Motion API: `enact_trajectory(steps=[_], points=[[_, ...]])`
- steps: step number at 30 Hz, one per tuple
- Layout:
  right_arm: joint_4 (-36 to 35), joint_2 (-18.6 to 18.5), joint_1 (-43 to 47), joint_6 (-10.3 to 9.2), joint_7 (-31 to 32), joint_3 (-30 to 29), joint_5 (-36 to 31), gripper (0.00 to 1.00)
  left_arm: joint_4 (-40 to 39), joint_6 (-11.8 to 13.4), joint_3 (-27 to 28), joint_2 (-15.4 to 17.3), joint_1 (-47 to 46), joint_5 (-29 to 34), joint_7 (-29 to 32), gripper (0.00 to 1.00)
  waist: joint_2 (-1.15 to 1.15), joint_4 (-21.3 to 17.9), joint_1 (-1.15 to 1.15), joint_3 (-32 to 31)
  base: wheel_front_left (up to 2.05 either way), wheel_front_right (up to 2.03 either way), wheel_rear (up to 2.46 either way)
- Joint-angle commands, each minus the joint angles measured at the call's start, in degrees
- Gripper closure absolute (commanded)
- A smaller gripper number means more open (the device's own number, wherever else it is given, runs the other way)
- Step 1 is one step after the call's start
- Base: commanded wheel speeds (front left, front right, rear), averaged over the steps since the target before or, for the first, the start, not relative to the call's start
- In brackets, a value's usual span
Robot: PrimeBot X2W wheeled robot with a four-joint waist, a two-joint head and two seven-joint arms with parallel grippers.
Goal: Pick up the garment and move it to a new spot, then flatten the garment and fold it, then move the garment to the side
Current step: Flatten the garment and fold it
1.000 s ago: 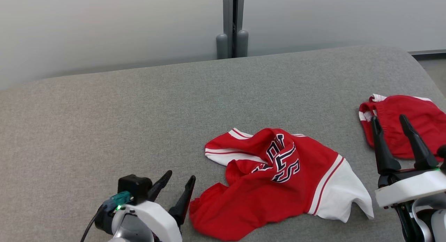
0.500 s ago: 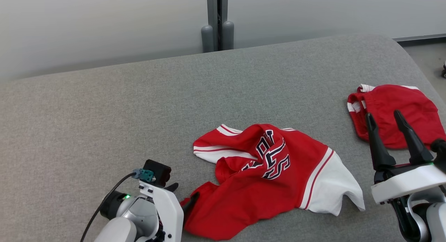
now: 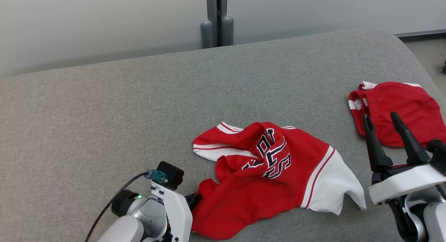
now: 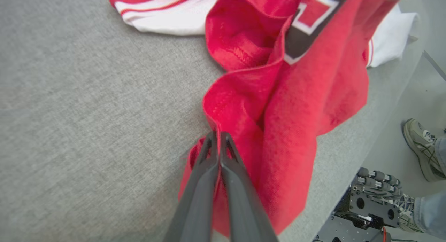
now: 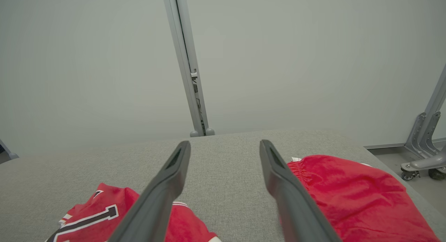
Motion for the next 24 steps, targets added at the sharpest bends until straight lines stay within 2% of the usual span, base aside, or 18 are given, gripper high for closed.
enact_trajectory(steps=[1,5,11,13,15,21,24], points=[[0.05,-0.23,-0.46,0.02,-0.31,-0.06,-0.47,0.0,-0.35,-0.06,0.11,0.44,-1.38,-0.06,-0.57,1.0,0.0,0.11,0.0,-0.02,0.0,0.0,0.0],[0.47,-0.04,-0.36,0.02,-0.58,-0.26,-0.47,0.0,-1.82,0.51,1.57,0.57,-2.54,0.63,-4.41,1.0,0.0,0.71,0.0,-0.3,0.0,0.0,0.0],[0.82,-0.08,-0.53,0.02,-0.77,-0.16,-0.42,0.0,-2.61,4.8,8.28,1.82,-4.13,-0.49,-10.93,1.0,0.0,1.67,0.0,-0.59,0.0,0.0,0.0],[0.81,-0.13,-0.58,0.02,-0.83,-0.1,-0.39,0.0,-2.1,5.42,9.21,2.21,-4.07,-0.91,-11.31,1.0,0.0,1.74,0.0,-0.51,0.0,0.0,0.0],[0.59,-0.2,-0.82,0.02,-0.95,0.08,-0.26,0.0,-0.36,7.35,12.43,3.46,-3.6,-2.16,-12.01,1.0,0.0,1.75,0.0,0.02,0.0,0.0,0.0],[0.92,-0.53,-1.01,0.02,-1.31,0.14,0.13,0.0,2.87,10.85,19.12,5.51,-1.75,-6.14,-13.13,1.0,0.0,1.37,0.0,0.86,0.0,0.0,0.0],[1.31,-0.66,-1.2,0.02,-1.49,0.07,0.39,0.0,3.69,11.88,21.75,6.08,-1.01,-7.83,-14.25,1.0,0.0,1.18,0.0,1.1,0.0,0.0,0.0]])
